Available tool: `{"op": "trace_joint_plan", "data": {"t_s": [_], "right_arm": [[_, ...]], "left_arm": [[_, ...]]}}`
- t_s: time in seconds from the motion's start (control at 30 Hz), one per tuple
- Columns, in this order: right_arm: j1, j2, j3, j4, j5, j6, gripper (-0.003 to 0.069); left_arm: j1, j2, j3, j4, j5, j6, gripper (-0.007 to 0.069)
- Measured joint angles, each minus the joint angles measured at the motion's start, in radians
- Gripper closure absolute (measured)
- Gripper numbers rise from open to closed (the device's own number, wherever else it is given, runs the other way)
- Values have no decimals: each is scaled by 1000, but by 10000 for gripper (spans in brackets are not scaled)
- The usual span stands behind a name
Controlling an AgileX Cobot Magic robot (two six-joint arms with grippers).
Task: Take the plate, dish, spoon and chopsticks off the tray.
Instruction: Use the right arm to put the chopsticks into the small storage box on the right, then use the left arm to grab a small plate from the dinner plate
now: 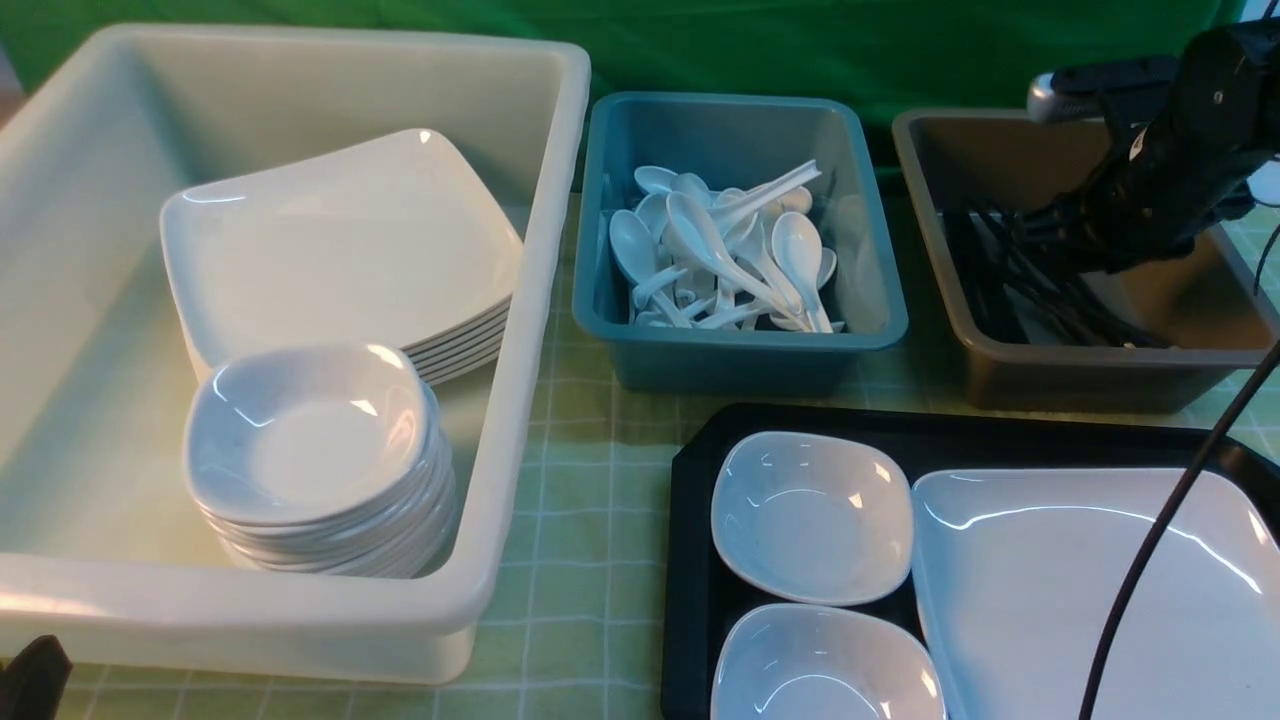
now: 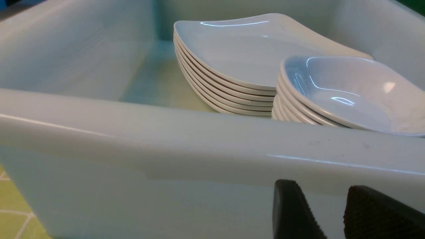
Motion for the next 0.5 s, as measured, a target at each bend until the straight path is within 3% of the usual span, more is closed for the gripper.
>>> {"op": "trace_joint_plan", "data": {"t_s": [0.1,0.17,0.3,0.5], "right_arm": [[0,-37,-31,0,126,-43,436],[0,-106,-62,0,274,-78,538],[0,-261,-40,9,355,-79,643],[0,-553,134,66,366,-73,649]], "left_arm": [[0,0,0,0,0,0,400],[0,0,0,0,0,0,400],[0,0,0,0,0,0,400],[0,0,0,0,0,0,400]]}}
